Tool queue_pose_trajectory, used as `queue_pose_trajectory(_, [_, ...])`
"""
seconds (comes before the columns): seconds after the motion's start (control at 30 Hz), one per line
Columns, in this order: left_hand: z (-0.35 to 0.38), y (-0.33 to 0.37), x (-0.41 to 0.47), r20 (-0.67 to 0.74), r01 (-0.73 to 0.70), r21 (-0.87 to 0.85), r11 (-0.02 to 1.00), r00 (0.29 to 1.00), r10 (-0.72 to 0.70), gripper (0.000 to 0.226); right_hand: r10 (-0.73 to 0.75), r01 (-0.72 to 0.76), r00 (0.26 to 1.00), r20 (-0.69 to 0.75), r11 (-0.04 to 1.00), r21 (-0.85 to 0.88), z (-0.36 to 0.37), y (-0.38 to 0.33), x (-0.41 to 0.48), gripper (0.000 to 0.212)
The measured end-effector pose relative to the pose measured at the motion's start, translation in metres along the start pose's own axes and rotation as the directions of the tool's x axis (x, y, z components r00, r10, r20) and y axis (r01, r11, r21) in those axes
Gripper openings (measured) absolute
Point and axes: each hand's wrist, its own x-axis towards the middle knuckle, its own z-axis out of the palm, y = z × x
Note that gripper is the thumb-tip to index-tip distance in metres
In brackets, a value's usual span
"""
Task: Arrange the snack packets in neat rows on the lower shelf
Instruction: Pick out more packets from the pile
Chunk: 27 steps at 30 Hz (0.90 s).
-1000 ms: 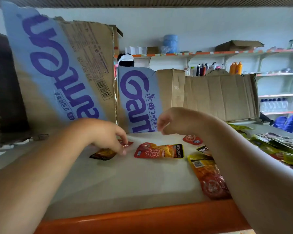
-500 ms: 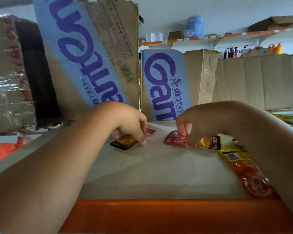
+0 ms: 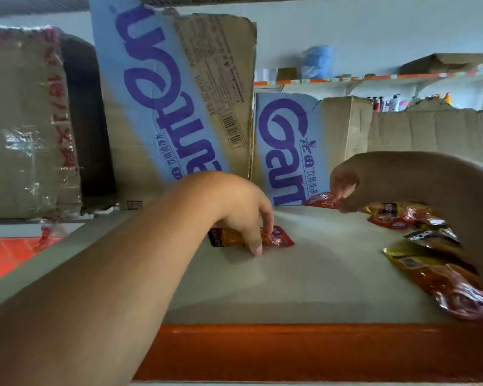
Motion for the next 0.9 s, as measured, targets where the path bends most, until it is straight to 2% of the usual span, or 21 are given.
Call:
queue_pose_trajectory(0.17, [0.013, -0.026, -0.030, -0.040, -0.041, -0.009, 0.999, 0.998, 0.041, 0.047, 0.002, -0.002, 1.000, -0.001, 1.000, -0.007, -0.009, -0.027, -0.009, 0.013])
queue_pose_trajectory(0.33, [0.026, -0.084, -0.076, -0.058, -0.041, -0.062, 0.997, 0.998, 0.037, 0.046, -0.004, 0.004, 1.000, -0.002, 0.998, -0.070, 0.009, -0.083, -0.012, 0.016])
queue_pose_trajectory(0.43, [0.040, -0.133, -0.107, -0.093, -0.051, -0.165, 0.985, 0.995, 0.036, 0.044, 0.004, -0.003, 1.000, 0.016, 0.995, -0.101, 0.025, -0.147, -0.015, 0.017])
queue_pose_trajectory(0.57, [0.061, -0.200, -0.144, -0.222, -0.073, -0.272, 0.960, 0.975, 0.011, 0.040, 0.022, -0.021, 0.999, 0.029, 0.999, -0.035, 0.060, -0.240, -0.016, 0.017])
queue_pose_trajectory(0.73, [0.099, -0.300, -0.200, -0.388, -0.099, -0.495, 0.863, 0.914, -0.118, 0.035, 0.012, -0.010, 0.998, -0.060, 1.000, 0.029, 0.100, -0.355, 0.008, 0.019])
queue_pose_trajectory(0.9, [0.146, -0.406, -0.261, -0.530, -0.091, -0.557, 0.826, 0.804, -0.269, 0.038, -0.076, 0.086, 0.990, -0.119, 0.993, 0.082, 0.127, -0.461, 0.046, 0.019])
